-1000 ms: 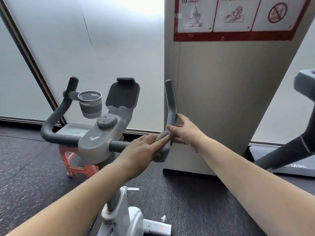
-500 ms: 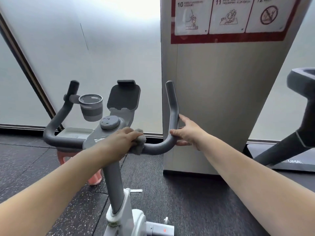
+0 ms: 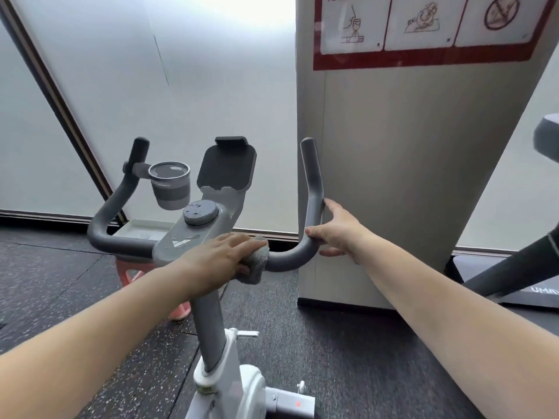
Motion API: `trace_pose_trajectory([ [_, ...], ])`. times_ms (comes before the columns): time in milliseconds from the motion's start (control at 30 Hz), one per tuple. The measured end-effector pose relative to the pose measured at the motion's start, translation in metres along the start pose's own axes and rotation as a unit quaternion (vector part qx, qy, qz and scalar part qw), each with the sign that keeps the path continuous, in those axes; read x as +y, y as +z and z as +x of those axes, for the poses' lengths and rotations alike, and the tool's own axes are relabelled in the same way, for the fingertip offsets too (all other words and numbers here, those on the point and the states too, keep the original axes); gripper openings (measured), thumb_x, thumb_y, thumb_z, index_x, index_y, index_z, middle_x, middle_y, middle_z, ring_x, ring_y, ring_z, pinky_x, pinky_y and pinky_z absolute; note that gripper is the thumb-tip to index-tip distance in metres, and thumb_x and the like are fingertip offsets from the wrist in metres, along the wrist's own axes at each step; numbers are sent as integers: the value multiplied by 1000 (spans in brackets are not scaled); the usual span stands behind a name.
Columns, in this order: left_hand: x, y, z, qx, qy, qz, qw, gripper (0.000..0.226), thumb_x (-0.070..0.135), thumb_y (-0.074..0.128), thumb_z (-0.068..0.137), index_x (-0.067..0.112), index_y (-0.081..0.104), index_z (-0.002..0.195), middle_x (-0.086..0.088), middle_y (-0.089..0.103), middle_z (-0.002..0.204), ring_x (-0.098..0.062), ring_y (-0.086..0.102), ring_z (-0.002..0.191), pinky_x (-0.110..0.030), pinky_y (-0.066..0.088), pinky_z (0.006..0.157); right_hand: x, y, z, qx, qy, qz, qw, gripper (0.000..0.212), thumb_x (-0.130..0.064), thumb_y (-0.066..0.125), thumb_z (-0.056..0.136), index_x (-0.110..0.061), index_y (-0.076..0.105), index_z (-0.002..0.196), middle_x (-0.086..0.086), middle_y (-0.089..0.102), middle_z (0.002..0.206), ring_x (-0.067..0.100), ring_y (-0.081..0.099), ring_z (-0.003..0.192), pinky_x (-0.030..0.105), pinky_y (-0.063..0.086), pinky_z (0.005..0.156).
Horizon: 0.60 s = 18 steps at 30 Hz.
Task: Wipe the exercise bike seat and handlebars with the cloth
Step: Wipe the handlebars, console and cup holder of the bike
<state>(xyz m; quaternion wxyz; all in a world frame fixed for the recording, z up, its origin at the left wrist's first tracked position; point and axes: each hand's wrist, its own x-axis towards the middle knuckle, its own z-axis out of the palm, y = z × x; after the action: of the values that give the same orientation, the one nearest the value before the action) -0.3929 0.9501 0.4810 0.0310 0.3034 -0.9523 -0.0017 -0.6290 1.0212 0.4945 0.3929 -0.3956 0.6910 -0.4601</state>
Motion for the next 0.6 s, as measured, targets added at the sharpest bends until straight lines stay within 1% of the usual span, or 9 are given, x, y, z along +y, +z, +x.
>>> trace_pose_trajectory([
  [100,0,-2,-2,-6,-17,7,1000,65,22,53,91,36,19,146,6,33,148,-16,29,136,-24,19,111,2,-1,-1,105,-87,-134,981,74,-24,72,73,-28,39,140,4,40,122,21,53,104,27,47,79],
  [167,1,-4,-8,-6,-27,28,999,68,16,51,92,36,15,146,6,31,150,-15,28,137,-24,21,111,-1,-1,-4,147,-170,-147,963,62,-19,68,74,-25,47,133,4,39,118,20,51,104,28,46,91],
  [200,1,-6,-12,-3,-33,42,999,70,11,50,91,35,14,146,5,30,150,-15,28,137,-25,23,110,-4,-1,-5,148,-202,-138,958,57,-16,68,76,-23,51,130,4,41,116,18,53,99,27,46,92],
  [300,2,-12,-21,11,-61,74,995,73,2,46,89,31,14,148,4,29,151,-15,28,138,-27,27,108,-18,4,-5,97,-244,-126,957,48,-16,69,79,-21,54,124,4,50,111,11,56,83,16,46,78],
  [367,3,-16,-25,19,-68,100,992,69,4,47,89,29,19,147,3,33,149,-18,30,136,-31,31,107,-25,11,-4,45,-247,-119,961,47,-19,69,80,-23,54,124,2,55,109,6,59,82,11,45,71],
  [400,0,-18,-27,29,-64,108,992,65,8,51,88,27,27,145,3,38,145,-20,34,134,-33,34,105,-27,15,-4,22,-247,-112,962,46,-20,70,80,-24,54,124,1,57,109,7,61,83,12,46,71],
  [467,-13,-23,-32,67,-55,99,991,53,15,62,82,24,50,132,0,53,131,-25,47,124,-35,41,100,-29,25,-4,-10,-248,-98,964,44,-19,69,81,-24,54,122,-1,60,107,6,62,84,11,49,69],
  [533,-32,-29,-38,118,-119,-5,986,45,7,61,79,26,59,120,-3,58,124,-27,53,116,-37,43,101,-31,36,-4,-35,-245,-93,964,41,-18,68,83,-25,55,121,-2,62,105,5,62,84,10,48,67],
  [600,-48,-40,-40,186,-201,-127,953,50,0,51,84,29,55,125,-9,57,127,-30,56,115,-40,43,102,-35,50,0,-58,-241,-96,964,40,-18,68,83,-25,55,120,-2,64,105,11,64,88,11,49,70],
])
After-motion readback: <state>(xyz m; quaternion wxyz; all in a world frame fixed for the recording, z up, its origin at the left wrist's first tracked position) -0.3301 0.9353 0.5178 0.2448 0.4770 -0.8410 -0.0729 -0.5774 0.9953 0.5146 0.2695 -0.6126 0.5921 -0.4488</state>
